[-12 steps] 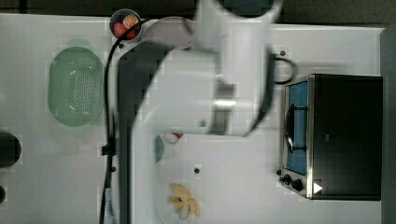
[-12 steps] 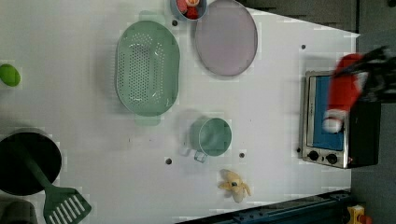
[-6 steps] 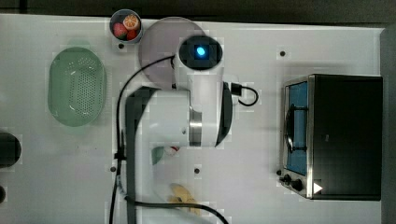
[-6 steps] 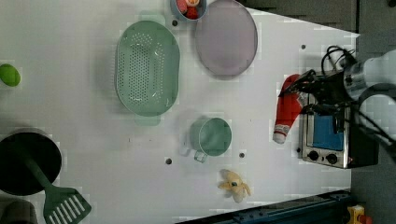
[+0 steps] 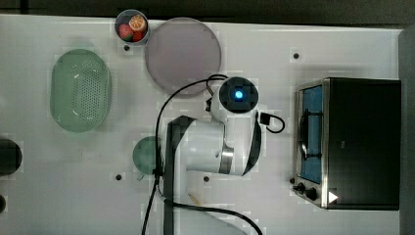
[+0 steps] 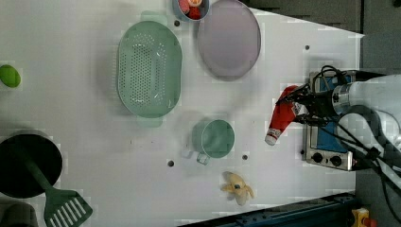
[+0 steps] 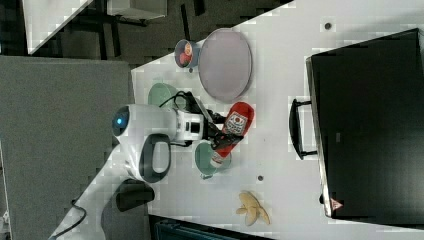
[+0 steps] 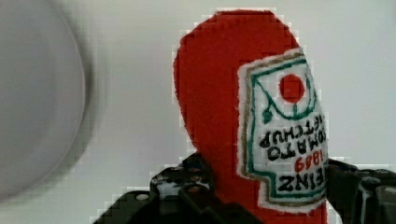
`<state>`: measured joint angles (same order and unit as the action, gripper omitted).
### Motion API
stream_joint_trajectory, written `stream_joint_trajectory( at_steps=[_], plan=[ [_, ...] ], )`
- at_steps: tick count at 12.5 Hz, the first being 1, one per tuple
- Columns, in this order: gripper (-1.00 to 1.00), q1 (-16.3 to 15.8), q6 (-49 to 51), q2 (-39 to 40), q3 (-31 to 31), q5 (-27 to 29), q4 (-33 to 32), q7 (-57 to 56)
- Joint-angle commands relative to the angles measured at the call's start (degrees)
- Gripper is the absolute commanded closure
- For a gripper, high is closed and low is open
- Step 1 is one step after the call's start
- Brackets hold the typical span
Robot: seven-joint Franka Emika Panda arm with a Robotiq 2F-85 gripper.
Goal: Pick Ketchup from oven and place it on table.
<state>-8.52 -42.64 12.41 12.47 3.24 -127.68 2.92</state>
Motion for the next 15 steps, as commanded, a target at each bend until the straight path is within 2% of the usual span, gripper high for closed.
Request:
stream_joint_trajectory(
  at_steps=[1,2,5,10,15],
  plan=[
    [-0.27,-0.16,-5.77,1.39,-0.48,0.81,-2.24,0.46],
    [-0.34,-0.16,-7.53,2.46,-0.49,0.83,-2.56,0.46],
    [-0.97,-0.23,-9.21,4.26,-0.68,0.91,-2.10,1.09],
    [-1.00,-0.50,-5.45,-5.04,-0.74,0.90,1.64,1.56],
    [-1.00,-0.48,10.44,-15.06,-0.69,0.80,10.96,1.56]
  ],
)
